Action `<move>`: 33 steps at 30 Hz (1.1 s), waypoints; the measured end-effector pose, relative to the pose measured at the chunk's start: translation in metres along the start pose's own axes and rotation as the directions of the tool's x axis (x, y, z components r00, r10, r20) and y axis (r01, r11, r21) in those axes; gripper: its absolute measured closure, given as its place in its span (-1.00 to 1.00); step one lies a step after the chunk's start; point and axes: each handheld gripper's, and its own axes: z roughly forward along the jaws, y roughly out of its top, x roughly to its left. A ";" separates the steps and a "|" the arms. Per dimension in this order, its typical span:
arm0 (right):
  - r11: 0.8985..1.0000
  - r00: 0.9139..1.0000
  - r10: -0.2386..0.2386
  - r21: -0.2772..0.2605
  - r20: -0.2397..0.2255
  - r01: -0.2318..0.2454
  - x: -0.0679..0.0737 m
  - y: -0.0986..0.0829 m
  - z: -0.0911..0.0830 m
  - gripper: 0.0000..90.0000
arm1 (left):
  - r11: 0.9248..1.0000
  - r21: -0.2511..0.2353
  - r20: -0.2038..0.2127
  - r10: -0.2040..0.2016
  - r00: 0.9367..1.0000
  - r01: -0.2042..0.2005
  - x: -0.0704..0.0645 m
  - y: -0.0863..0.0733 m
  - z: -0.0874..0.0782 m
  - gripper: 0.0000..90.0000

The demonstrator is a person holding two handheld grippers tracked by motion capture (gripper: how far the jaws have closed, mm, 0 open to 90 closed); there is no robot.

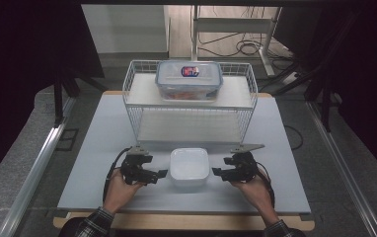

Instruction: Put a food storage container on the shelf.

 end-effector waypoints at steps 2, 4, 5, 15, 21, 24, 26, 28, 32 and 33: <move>1.000 1.000 -0.005 -0.006 -0.004 0.005 0.000 0.001 0.000 -0.46 | 1.000 -0.003 -0.003 0.017 1.000 -0.017 -0.001 0.001 0.000 -0.78; 1.000 1.000 -0.007 -0.004 -0.005 0.007 0.000 0.002 -0.001 -0.50 | 0.999 -0.006 -0.014 0.044 0.999 -0.044 -0.002 0.001 -0.001 -0.82; 1.000 1.000 -0.007 -0.009 -0.005 0.007 0.000 0.002 -0.001 -0.54 | 0.999 -0.005 -0.017 0.043 0.999 -0.043 -0.004 0.002 -0.001 -0.84; 1.000 0.998 -0.011 -0.029 -0.059 0.009 0.011 0.015 -0.003 -0.86 | 0.998 0.002 0.052 0.055 0.997 -0.056 -0.013 0.018 0.000 -0.93; 1.000 0.998 -0.003 -0.018 -0.064 0.001 0.020 0.022 0.006 -0.78 | 0.999 0.018 0.054 0.040 0.998 -0.041 -0.017 0.023 0.007 -0.90; 1.000 0.996 0.019 -0.023 -0.083 -0.021 0.019 0.026 0.010 -0.67 | 0.999 0.018 0.057 0.031 0.998 -0.033 -0.016 0.025 0.011 -0.86; 0.999 0.996 0.028 -0.022 -0.083 -0.030 0.019 0.027 0.012 -0.59 | 1.000 0.021 0.067 0.020 0.998 -0.022 -0.015 0.026 0.015 -0.83; 0.999 0.995 0.042 -0.016 -0.086 -0.044 0.017 0.027 0.015 -0.53 | 0.999 0.032 0.084 0.008 0.996 -0.010 -0.013 0.026 0.021 -0.79; 0.997 0.992 0.073 0.019 -0.100 -0.072 0.014 0.025 0.023 -0.38 | 0.999 0.033 0.127 -0.022 0.992 0.018 -0.012 0.026 0.030 -0.73; 0.997 0.992 0.077 0.026 -0.104 -0.075 0.014 0.025 0.025 -0.34 | 0.999 0.033 0.154 -0.026 0.988 0.021 -0.012 0.026 0.031 -0.70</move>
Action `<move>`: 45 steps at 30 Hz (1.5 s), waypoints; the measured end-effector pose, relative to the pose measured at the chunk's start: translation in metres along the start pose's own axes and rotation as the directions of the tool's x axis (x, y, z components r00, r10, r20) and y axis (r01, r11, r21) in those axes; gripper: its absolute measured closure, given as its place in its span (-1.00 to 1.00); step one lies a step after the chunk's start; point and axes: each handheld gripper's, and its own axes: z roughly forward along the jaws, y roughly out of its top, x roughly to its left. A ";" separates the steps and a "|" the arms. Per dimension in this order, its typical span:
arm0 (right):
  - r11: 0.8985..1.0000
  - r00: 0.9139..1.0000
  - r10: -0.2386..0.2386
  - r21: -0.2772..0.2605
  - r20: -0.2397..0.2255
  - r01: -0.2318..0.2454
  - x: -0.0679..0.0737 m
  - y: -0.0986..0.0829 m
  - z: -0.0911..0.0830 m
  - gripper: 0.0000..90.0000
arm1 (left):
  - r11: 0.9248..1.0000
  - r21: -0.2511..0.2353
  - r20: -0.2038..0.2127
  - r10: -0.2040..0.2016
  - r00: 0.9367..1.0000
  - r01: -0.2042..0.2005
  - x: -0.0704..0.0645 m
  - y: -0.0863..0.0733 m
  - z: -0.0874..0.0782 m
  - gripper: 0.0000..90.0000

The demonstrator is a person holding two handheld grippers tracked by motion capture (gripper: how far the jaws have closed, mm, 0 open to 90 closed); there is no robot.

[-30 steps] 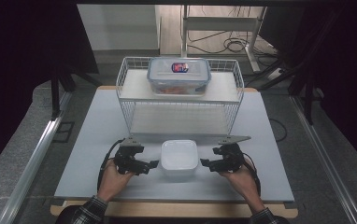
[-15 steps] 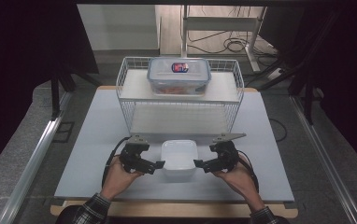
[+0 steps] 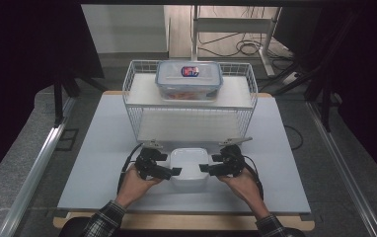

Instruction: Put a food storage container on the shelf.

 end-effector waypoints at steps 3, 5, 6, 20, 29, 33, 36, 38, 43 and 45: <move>0.999 0.998 0.033 0.011 -0.048 -0.032 -0.001 0.001 0.002 -0.20 | 1.000 0.006 0.035 -0.027 0.999 0.027 0.000 0.000 0.000 -0.51; 0.998 0.996 0.057 0.024 -0.063 -0.056 -0.002 0.000 0.001 -0.15 | 0.998 0.018 0.048 -0.058 0.997 0.057 0.001 0.000 -0.002 -0.39; 0.998 0.996 0.065 0.024 -0.058 -0.064 -0.002 -0.001 0.001 -0.13 | 0.997 0.024 0.049 -0.069 0.996 0.068 0.001 0.000 -0.003 -0.34; 0.988 0.990 0.138 -0.071 0.003 -0.137 0.015 -0.010 -0.028 0.69 | 0.988 -0.100 -0.040 -0.119 0.992 0.115 -0.018 -0.007 -0.031 0.66; 0.990 0.994 0.100 -0.101 0.042 -0.095 0.019 -0.010 -0.027 0.74 | 0.986 -0.117 -0.049 -0.121 0.991 0.115 -0.018 -0.008 -0.032 0.75; 0.987 0.995 0.088 -0.136 0.045 -0.081 0.022 -0.008 -0.032 0.74 | 0.984 -0.144 -0.051 -0.114 0.992 0.105 -0.020 -0.005 -0.037 0.75; 0.986 0.996 0.078 -0.154 0.051 -0.069 0.025 -0.005 -0.035 0.74 | 0.984 -0.156 -0.070 -0.098 0.993 0.086 -0.024 -0.001 -0.041 0.75; 0.984 0.996 0.072 -0.164 0.050 -0.063 0.026 -0.002 -0.038 0.74 | 0.984 -0.163 -0.076 -0.091 0.993 0.078 -0.025 0.002 -0.044 0.75; 0.978 0.998 0.051 -0.203 0.045 -0.041 0.029 0.008 -0.045 0.74 | 0.981 -0.184 -0.086 -0.072 0.994 0.056 -0.029 0.010 -0.054 0.75; 0.977 0.998 0.046 -0.212 0.042 -0.036 0.031 0.012 -0.048 0.74 | 0.980 -0.194 -0.089 -0.069 0.994 0.050 -0.029 0.014 -0.058 0.75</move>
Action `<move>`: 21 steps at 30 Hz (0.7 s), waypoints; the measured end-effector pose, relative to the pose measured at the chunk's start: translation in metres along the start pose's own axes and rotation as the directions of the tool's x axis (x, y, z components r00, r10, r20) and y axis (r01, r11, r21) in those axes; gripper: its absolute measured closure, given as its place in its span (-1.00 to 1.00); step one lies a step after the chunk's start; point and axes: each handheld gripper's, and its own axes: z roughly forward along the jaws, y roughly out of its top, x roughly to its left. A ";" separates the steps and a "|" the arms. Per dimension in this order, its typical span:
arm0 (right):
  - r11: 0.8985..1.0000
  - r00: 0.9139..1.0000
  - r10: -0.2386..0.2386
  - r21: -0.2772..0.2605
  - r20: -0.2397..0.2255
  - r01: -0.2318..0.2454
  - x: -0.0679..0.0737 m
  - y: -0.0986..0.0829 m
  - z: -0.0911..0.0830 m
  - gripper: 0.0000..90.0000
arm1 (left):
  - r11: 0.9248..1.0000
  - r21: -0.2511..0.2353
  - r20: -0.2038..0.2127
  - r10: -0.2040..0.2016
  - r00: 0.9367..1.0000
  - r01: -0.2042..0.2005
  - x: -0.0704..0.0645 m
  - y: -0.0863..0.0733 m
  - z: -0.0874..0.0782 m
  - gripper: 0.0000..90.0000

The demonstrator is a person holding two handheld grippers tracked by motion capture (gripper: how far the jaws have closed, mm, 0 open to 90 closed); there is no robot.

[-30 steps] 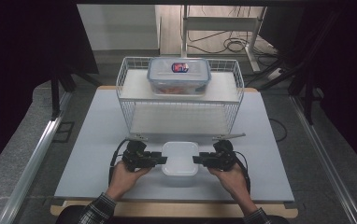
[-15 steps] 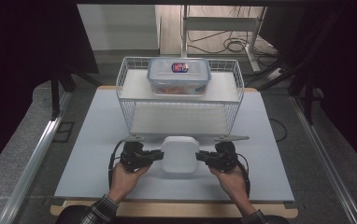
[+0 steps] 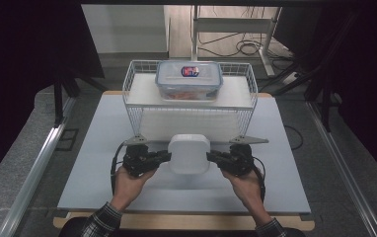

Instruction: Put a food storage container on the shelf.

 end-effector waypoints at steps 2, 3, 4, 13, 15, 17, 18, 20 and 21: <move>1.000 1.000 -0.007 -0.008 -0.003 0.007 0.001 0.005 -0.001 0.74 | 1.000 -0.011 -0.001 0.006 1.000 -0.006 0.001 0.005 -0.004 0.75; 1.000 1.000 -0.015 -0.015 -0.003 0.015 0.002 0.008 -0.001 0.74 | 1.000 -0.013 -0.002 0.008 1.000 -0.008 0.001 0.007 -0.006 0.75; 1.000 1.000 -0.015 -0.018 -0.005 0.015 0.003 0.010 -0.001 0.74 | 1.000 -0.018 -0.004 0.010 1.000 -0.010 0.001 0.009 -0.007 0.75; 0.998 0.999 -0.034 -0.050 -0.011 0.033 0.006 0.035 -0.004 0.74 | 0.999 -0.039 -0.018 0.032 0.999 -0.033 0.001 0.034 -0.019 0.75; 0.998 0.999 -0.037 -0.056 -0.011 0.037 0.006 0.040 -0.006 0.74 | 0.998 -0.047 -0.019 0.038 0.999 -0.039 0.000 0.039 -0.021 0.75; 0.997 0.999 -0.038 -0.063 -0.011 0.037 0.007 0.045 -0.008 0.74 | 0.998 -0.052 -0.021 0.043 0.999 -0.044 -0.001 0.044 -0.023 0.75; 0.997 0.999 -0.040 -0.066 -0.011 0.040 0.007 0.047 -0.009 0.74 | 0.997 -0.056 -0.023 0.044 0.999 -0.045 -0.002 0.047 -0.024 0.75; 0.996 0.999 -0.045 -0.074 -0.010 0.044 0.007 0.052 -0.011 0.74 | 0.997 -0.059 -0.025 0.048 0.999 -0.049 -0.002 0.052 -0.025 0.75; 0.996 0.999 -0.046 -0.077 -0.008 0.046 0.007 0.054 -0.012 0.74 | 0.997 -0.061 -0.027 0.050 0.998 -0.051 -0.003 0.054 -0.026 0.75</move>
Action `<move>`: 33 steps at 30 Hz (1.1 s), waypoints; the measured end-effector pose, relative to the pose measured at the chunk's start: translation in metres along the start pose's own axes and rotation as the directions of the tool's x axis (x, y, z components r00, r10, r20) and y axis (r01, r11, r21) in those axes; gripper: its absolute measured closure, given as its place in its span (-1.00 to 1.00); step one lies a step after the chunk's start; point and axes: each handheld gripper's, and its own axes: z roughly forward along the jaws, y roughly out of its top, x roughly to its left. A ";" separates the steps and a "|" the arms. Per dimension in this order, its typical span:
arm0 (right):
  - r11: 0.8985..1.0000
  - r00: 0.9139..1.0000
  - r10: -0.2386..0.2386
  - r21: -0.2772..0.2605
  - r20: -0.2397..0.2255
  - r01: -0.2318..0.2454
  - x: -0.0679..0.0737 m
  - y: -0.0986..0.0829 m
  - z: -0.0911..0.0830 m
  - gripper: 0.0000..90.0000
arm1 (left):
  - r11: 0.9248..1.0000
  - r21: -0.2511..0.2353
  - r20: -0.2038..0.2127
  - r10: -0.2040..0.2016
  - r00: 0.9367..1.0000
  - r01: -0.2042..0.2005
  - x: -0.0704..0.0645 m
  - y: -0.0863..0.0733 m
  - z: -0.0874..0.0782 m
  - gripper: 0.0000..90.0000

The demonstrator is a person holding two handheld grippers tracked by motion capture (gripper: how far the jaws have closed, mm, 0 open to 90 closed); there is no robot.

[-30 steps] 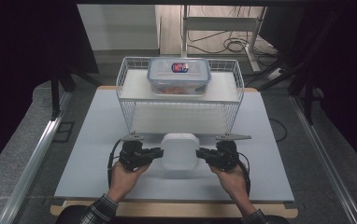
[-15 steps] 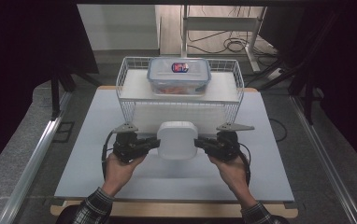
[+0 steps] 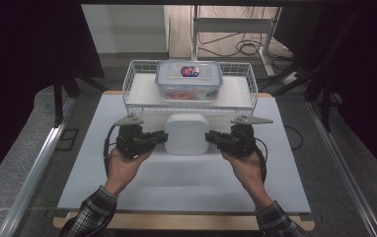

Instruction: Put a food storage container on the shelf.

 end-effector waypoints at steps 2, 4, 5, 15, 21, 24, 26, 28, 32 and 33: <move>1.000 1.000 -0.005 -0.003 0.004 0.005 0.000 0.004 -0.001 0.74 | 1.000 0.000 -0.002 0.010 1.000 -0.010 0.000 0.006 -0.001 0.75; 1.000 1.000 -0.005 -0.011 0.004 0.005 0.000 0.009 -0.003 0.74 | 1.000 -0.003 -0.004 0.015 1.000 -0.015 -0.001 0.010 -0.002 0.75; 1.000 1.000 -0.007 -0.014 0.005 0.007 0.000 0.011 -0.004 0.74 | 1.000 -0.004 -0.004 0.017 1.000 -0.017 -0.001 0.013 -0.003 0.75; 0.998 1.000 -0.023 -0.051 0.006 0.024 0.002 0.039 -0.011 0.74 | 0.999 -0.031 -0.013 0.038 0.999 -0.039 -0.003 0.042 -0.013 0.75; 0.997 0.999 -0.033 -0.073 0.008 0.033 0.004 0.058 -0.016 0.74 | 0.997 -0.053 -0.015 0.047 0.999 -0.047 -0.004 0.060 -0.020 0.75; 0.995 0.999 -0.036 -0.088 0.006 0.036 0.005 0.067 -0.018 0.74 | 0.997 -0.063 -0.015 0.051 0.999 -0.052 -0.004 0.070 -0.024 0.75; 0.995 0.999 -0.035 -0.097 0.007 0.036 0.006 0.076 -0.020 0.74 | 0.996 -0.070 -0.017 0.055 0.998 -0.056 -0.004 0.078 -0.027 0.76; 0.994 0.999 -0.037 -0.107 0.007 0.038 0.006 0.082 -0.021 0.74 | 0.996 -0.071 -0.016 0.059 0.998 -0.060 -0.004 0.085 -0.028 0.76; 0.991 0.999 -0.038 -0.125 0.012 0.039 0.007 0.096 -0.025 0.74 | 0.995 -0.081 -0.011 0.062 0.998 -0.062 -0.003 0.099 -0.031 0.76; 0.991 0.999 -0.039 -0.128 0.012 0.041 0.007 0.100 -0.026 0.74 | 0.994 -0.083 -0.010 0.064 0.998 -0.065 -0.003 0.103 -0.032 0.76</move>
